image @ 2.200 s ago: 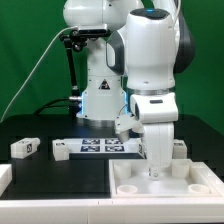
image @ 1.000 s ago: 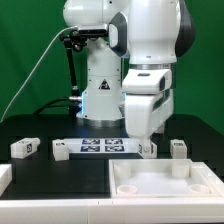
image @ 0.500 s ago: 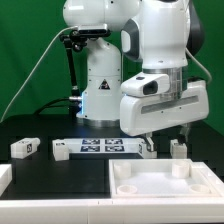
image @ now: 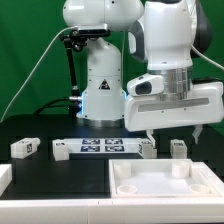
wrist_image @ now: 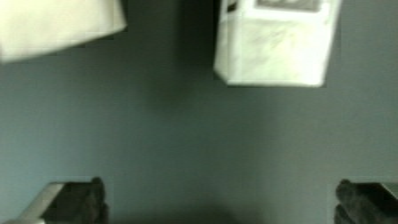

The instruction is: Assemble one leg

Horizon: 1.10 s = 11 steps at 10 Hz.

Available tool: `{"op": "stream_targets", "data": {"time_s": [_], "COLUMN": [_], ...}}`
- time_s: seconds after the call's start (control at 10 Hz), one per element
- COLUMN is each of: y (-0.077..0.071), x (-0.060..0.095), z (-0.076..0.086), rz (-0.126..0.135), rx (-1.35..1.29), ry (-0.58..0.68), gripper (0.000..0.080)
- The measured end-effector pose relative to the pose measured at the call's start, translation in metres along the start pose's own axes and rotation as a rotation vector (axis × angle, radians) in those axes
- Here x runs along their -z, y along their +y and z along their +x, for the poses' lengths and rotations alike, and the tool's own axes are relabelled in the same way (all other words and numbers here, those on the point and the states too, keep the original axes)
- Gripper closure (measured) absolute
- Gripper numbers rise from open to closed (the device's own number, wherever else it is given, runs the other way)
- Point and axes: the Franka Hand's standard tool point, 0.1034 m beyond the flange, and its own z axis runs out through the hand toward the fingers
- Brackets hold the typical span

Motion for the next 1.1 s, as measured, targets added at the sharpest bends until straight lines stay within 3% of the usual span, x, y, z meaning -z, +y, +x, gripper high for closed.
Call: {"op": "stream_targets", "data": {"time_s": [0.1, 0.3, 0.5, 0.6, 1.0, 1.1], "y": [-0.005, -0.003, -0.009, -0.007, -0.011, -0.008], "x": [-0.003, -0.003, -0.003, -0.004, -0.005, -0.002], "z": [-0.008, -0.007, -0.009, -0.021, -0.019, -0.029], "rz": [0.004, -0.004, -0.003, -0.024, -0.03, -0.042], "rx": [-0.071, -0.036, -0.015, 0.002, 0.036, 0.039], "ry": [-0.006, -0.044, -0.042, -0.178, -0.524, -0.635], "gripper": [0.015, 0.015, 0.015, 0.015, 0.015, 0.015]}}
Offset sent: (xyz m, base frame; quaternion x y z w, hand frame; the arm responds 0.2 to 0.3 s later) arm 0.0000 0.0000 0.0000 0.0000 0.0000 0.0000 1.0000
